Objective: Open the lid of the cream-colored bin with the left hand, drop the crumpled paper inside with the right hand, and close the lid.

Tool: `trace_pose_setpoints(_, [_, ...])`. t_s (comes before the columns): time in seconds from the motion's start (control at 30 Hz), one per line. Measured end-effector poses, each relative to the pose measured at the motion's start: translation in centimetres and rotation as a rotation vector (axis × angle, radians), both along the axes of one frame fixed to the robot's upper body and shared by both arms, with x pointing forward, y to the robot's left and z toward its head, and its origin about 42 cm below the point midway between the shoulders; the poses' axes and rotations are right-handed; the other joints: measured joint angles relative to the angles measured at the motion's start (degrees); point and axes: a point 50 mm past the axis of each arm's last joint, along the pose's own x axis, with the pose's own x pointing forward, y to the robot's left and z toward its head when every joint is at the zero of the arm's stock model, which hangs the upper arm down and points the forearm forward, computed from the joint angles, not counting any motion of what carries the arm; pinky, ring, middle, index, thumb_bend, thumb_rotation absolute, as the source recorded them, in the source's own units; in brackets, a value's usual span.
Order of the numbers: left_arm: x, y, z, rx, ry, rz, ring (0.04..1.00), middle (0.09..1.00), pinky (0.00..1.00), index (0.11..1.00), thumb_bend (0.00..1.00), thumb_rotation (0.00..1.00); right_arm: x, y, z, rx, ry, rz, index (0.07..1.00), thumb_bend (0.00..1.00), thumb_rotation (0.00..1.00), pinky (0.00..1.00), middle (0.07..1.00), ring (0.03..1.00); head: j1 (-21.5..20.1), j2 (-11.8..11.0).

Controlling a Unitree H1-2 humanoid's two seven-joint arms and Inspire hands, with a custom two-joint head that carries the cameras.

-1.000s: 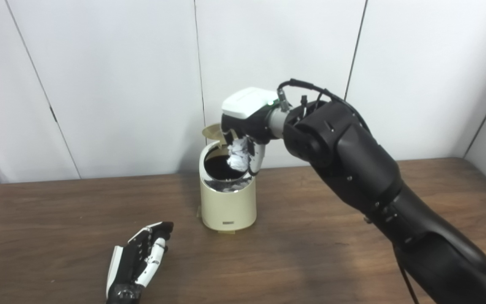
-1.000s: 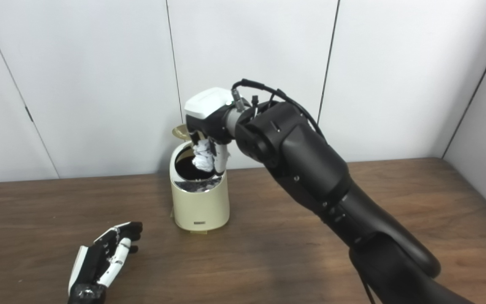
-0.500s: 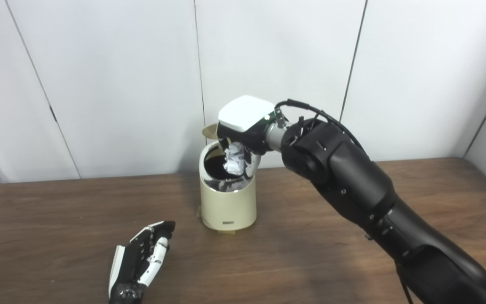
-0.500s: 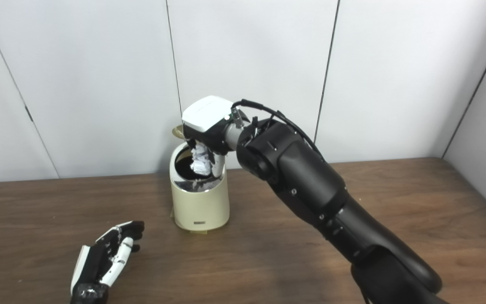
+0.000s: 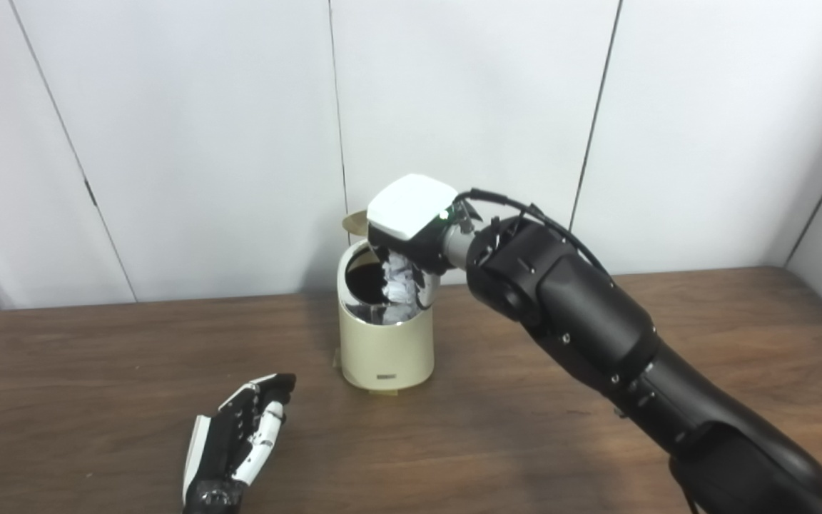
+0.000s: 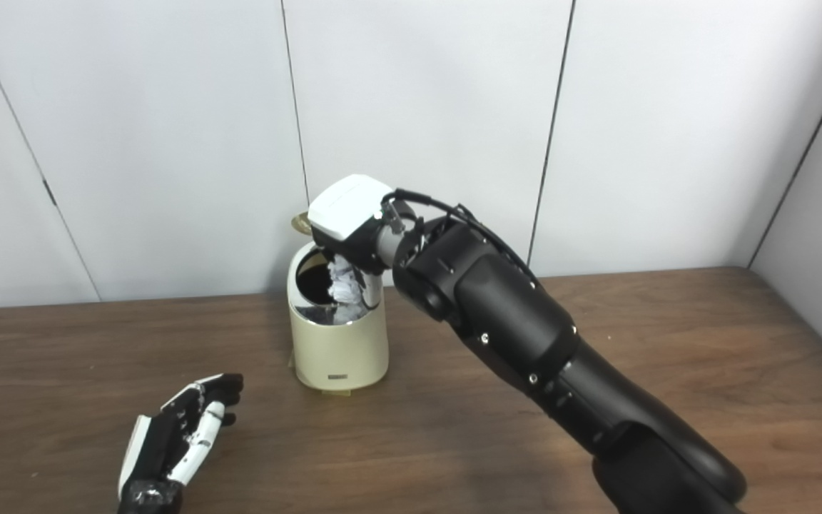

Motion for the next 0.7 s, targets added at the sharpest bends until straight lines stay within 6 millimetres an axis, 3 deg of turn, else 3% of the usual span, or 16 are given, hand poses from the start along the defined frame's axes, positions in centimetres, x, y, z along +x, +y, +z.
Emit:
trace_pose_setpoints(0.3, [0.0,0.0,0.0,-0.002,0.001,-0.001,0.767,0.757,0.71,0.738,0.17,0.53,0.4,-0.9,-1.7,0.076,-0.090,0.027,0.474,0.53,0.00,0.11,0.469,0.169,0.2,-0.2])
trace_pose_setpoints(0.33, [0.0,0.0,0.0,-0.002,0.001,-0.001,0.767,0.757,0.71,0.738,0.17,0.53,0.4,-1.0,-1.9,0.092,-0.100,0.031,0.484,0.53,0.00,0.11,0.416,0.168,0.3,-0.2])
trace_pose_setpoints(0.43, [0.0,0.0,0.0,-0.001,0.002,-0.002,0.765,0.758,0.71,0.739,0.17,0.52,0.5,-1.5,-2.2,0.137,-0.109,0.036,0.491,0.52,0.00,0.11,0.383,0.171,0.3,-0.1])
trace_pose_setpoints(0.7, [-0.1,-0.1,-0.1,-0.013,0.003,-0.006,0.763,0.752,0.71,0.734,0.17,0.52,0.6,-1.5,-2.5,0.145,-0.119,0.038,0.512,0.52,0.00,0.17,0.400,0.240,0.2,-0.1])
